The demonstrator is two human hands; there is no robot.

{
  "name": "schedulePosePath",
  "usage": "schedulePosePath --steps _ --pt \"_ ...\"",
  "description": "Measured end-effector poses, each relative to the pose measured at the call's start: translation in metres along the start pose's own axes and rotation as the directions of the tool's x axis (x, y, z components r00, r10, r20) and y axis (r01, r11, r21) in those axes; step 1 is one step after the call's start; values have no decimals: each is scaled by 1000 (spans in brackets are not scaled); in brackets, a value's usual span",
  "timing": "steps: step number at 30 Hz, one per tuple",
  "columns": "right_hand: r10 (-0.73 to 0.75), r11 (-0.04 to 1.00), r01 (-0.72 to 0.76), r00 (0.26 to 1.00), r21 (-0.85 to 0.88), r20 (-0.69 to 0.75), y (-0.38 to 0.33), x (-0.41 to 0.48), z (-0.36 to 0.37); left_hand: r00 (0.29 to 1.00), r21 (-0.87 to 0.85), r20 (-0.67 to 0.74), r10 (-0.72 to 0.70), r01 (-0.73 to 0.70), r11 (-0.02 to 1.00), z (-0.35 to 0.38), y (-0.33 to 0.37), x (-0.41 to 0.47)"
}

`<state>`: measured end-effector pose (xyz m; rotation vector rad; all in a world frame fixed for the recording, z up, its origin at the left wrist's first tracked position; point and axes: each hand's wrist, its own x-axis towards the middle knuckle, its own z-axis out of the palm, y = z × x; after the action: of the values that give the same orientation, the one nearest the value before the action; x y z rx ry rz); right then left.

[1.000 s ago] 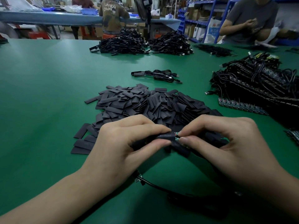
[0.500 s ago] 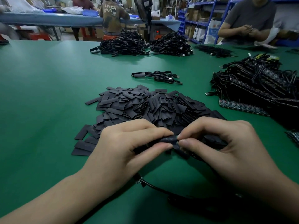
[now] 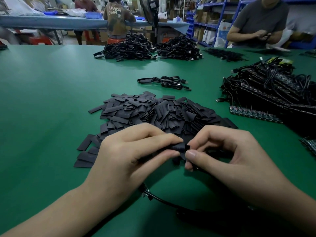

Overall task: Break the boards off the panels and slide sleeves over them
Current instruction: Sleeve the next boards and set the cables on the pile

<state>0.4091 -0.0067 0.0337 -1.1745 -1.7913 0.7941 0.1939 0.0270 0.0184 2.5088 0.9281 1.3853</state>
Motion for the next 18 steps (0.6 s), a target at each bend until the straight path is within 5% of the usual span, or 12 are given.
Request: schedulePosePath --steps 4,8,13,18 --pt "-27 999 30 996 34 -89 -3 -2 3 984 12 -112 -139 141 990 -1 7 4" --pt "-113 989 95 979 -109 -169 -4 -5 8 969 -43 -124 -213 210 977 2 15 3" --pt "-285 909 196 937 -367 -204 -7 -5 11 975 -70 -70 -210 205 976 5 21 3" --pt "-317 875 219 934 -432 -168 -6 -5 11 982 -59 -56 -178 174 983 2 16 3"
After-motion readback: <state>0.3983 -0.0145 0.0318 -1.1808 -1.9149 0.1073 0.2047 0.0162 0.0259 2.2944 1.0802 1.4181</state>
